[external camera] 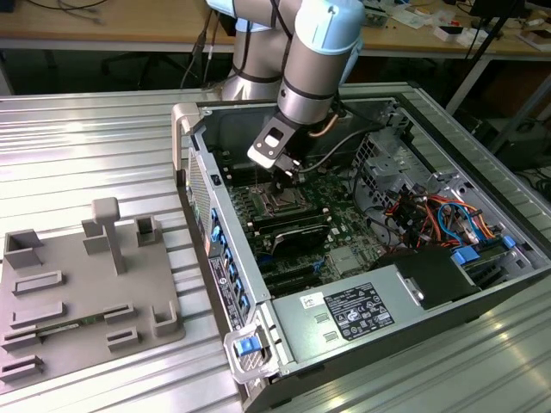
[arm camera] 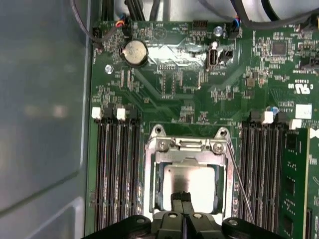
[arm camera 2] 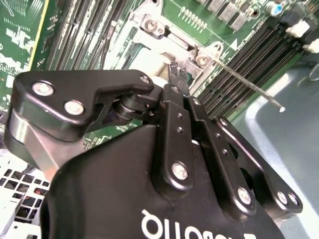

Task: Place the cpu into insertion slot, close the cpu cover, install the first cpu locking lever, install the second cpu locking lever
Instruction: 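Close the cpu cover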

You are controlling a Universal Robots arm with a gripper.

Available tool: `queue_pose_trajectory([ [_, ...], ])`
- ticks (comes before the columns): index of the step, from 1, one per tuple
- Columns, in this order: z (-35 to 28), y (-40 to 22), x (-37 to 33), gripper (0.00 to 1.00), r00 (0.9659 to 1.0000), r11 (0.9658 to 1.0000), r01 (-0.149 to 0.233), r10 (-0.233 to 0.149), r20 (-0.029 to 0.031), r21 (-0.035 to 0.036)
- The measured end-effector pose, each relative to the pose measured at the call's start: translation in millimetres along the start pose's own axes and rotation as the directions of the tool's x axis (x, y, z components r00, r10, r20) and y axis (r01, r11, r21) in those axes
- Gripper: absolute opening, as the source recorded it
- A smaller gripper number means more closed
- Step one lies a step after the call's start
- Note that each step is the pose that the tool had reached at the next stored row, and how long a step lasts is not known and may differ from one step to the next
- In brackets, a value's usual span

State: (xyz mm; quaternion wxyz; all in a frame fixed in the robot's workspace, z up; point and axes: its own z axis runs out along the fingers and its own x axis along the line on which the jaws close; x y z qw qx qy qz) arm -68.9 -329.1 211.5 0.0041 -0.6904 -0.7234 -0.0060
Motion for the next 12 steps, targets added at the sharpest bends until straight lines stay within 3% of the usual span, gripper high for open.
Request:
queue_pose_trajectory([
  [9, 0.2, 0.9, 0.0, 0.11, 1.0, 1.0, 0.0, 0.0, -0.0002, -0.0001],
  [12, 0.3, 5.3, -0.2, 0.11, 1.0, 1.0, 0.0, 0.0, 0.0, 0.0],
])
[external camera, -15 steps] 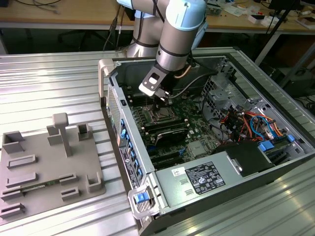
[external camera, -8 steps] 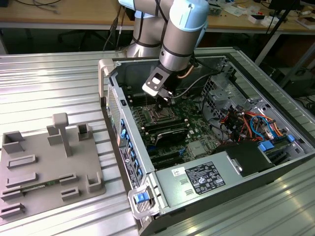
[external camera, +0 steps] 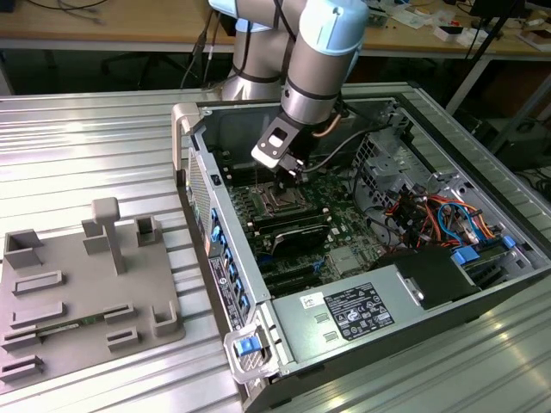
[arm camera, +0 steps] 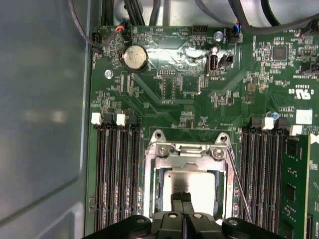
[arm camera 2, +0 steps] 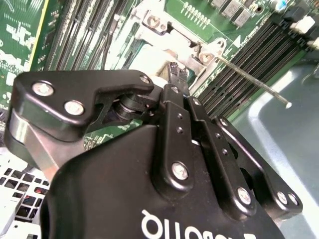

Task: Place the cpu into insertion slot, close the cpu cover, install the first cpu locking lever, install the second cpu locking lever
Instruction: 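Close the cpu cover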

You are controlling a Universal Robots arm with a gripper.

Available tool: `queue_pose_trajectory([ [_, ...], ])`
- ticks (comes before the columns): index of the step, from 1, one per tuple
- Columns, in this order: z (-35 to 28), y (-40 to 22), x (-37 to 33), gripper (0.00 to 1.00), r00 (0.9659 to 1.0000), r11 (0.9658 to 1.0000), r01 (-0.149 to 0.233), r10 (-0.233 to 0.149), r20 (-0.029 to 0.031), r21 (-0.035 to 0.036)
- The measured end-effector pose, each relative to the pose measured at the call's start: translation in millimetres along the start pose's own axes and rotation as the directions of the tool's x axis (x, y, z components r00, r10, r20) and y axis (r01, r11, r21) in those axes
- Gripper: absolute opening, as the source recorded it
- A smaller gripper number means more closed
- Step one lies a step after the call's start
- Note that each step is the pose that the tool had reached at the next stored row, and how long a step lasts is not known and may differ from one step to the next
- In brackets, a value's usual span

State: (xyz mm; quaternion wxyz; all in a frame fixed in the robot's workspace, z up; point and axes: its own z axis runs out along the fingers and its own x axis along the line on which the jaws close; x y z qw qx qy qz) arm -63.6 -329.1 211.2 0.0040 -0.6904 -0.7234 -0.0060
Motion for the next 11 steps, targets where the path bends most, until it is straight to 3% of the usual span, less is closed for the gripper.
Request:
queue_pose_trajectory([
  [3, -0.4, 1.6, -0.1, 0.11, 1.0, 1.0, 0.0, 0.0, 0.0002, 0.0001],
  [6, -4.9, 1.8, 0.0, 0.11, 1.0, 1.0, 0.0, 0.0, 0.0005, 0.0],
  [11, -5.0, 2.2, 0.0, 0.11, 1.0, 1.0, 0.0, 0.0, 0.0005, 0.0],
])
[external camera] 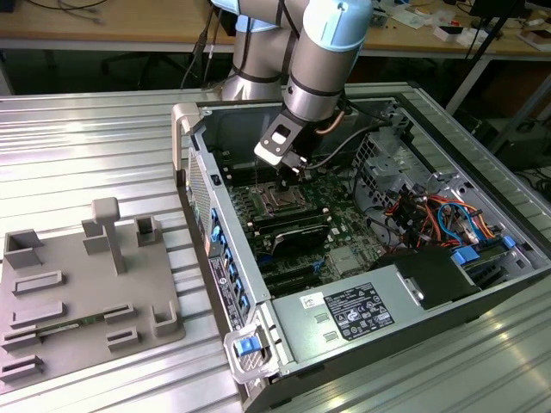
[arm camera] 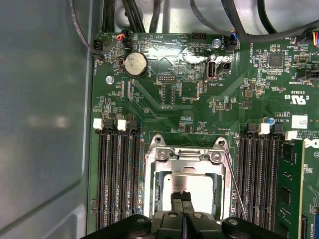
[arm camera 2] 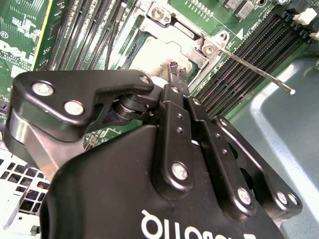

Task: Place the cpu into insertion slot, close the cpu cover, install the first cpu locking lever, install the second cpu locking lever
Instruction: 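Install the first cpu locking lever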

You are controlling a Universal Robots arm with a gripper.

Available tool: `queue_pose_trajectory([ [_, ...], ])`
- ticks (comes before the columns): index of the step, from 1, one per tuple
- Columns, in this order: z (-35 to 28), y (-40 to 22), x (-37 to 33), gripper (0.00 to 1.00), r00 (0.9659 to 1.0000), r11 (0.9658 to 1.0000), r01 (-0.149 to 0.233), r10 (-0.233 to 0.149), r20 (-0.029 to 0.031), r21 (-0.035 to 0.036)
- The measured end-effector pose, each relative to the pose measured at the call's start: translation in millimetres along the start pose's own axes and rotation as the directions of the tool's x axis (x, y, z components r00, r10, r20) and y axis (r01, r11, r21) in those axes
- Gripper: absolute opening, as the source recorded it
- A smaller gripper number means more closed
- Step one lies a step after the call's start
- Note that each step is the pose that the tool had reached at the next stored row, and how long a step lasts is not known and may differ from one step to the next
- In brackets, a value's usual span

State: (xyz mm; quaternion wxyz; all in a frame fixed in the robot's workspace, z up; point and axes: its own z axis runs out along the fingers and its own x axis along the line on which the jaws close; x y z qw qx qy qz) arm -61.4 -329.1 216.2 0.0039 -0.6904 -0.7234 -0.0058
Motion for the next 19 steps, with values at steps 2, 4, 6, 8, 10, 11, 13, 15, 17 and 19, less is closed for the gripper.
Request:
queue_pose_trajectory([
  [2, 0.0, 0.0, 0.0, 0.11, 1.0, 1.0, 0.0, 0.0, 0.0, -0.0001],
  [4, 0.0, 0.1, 0.0, 0.11, 1.0, 1.0, 0.0, 0.0, 0.0, 0.0],
  [6, 0.0, 0.1, 0.0, 0.11, 1.0, 1.0, 0.0, 0.0, 0.0, 0.0],
  [8, 0.0, 0.1, 0.0, 0.11, 1.0, 1.0, 0.0, 0.0, 0.0, 0.0],
  [10, -0.5, 0.2, 0.1, 0.11, 1.0, 1.0, 0.0, 0.0, 0.0, 0.0],
  [11, -2.0, 0.2, 0.1, 0.11, 1.0, 1.0, 0.0, 0.0, 0.0002, 0.0],
  [13, -16.4, 0.2, 0.2, 0.11, 1.0, 1.0, 0.0, 0.0, 0.0006, 0.0],
  [15, -25.6, 0.3, 0.4, 0.11, 1.0, 1.0, 0.0, 0.0, 0.0009, -0.0001],
  [17, -34.2, 0.3, 0.4, 0.11, 1.0, 1.0, 0.0, 0.0, 0.0014, 0.0],
  [19, -42.0, 0.3, 0.6, 0.11, 1.0, 1.0, 0.001, -0.001, 0.0018, 0.0],
])
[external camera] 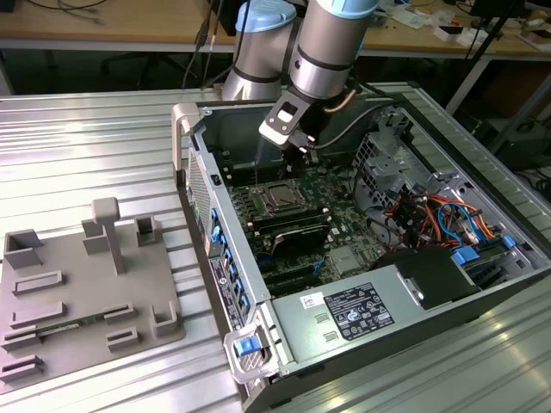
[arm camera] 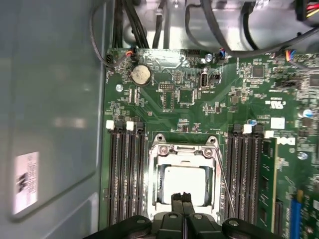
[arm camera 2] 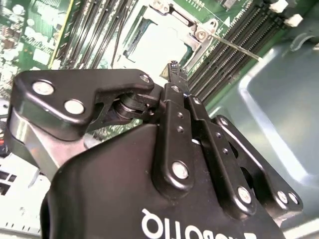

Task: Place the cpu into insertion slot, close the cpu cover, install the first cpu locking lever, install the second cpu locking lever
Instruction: 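Install the first cpu locking lever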

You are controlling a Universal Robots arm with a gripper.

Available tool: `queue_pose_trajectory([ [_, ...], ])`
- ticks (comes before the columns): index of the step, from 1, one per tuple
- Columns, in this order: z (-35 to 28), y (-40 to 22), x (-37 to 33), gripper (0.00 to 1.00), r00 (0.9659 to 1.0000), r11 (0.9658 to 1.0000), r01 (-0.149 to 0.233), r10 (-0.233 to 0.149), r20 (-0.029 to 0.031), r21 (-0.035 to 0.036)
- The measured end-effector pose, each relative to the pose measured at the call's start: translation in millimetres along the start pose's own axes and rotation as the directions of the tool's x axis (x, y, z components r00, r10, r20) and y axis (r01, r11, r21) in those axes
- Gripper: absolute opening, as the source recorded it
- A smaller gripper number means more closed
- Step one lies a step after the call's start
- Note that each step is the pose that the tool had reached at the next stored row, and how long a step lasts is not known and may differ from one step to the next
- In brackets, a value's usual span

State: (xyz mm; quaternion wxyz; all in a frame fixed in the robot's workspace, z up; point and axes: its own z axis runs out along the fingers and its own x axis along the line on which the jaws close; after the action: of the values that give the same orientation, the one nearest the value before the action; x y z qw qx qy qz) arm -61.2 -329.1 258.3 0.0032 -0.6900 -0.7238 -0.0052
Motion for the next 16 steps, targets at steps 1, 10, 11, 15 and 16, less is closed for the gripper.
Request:
queue_pose_trajectory([
  [1, -2.5, 0.0, 0.0, 0.11, 1.0, 1.0, 0.001, -0.001, 0.0006, 0.0001],
  [10, -5.7, -0.2, 0.1, 0.11, 0.984, 0.984, 0.178, -0.178, 0.0011, 0.0023],
  [11, -5.7, -0.2, 0.0, 0.11, 0.9811, 0.9811, 0.194, -0.194, 0.001, 0.0024],
  [15, -5.7, -0.2, 0.1, 0.11, 0.9598, 0.9598, 0.281, -0.281, 0.0004, 0.0033],
  [16, -5.6, -0.2, 0.1, 0.11, 0.9478, 0.9478, 0.319, -0.319, 0.0001, 0.0038],
])
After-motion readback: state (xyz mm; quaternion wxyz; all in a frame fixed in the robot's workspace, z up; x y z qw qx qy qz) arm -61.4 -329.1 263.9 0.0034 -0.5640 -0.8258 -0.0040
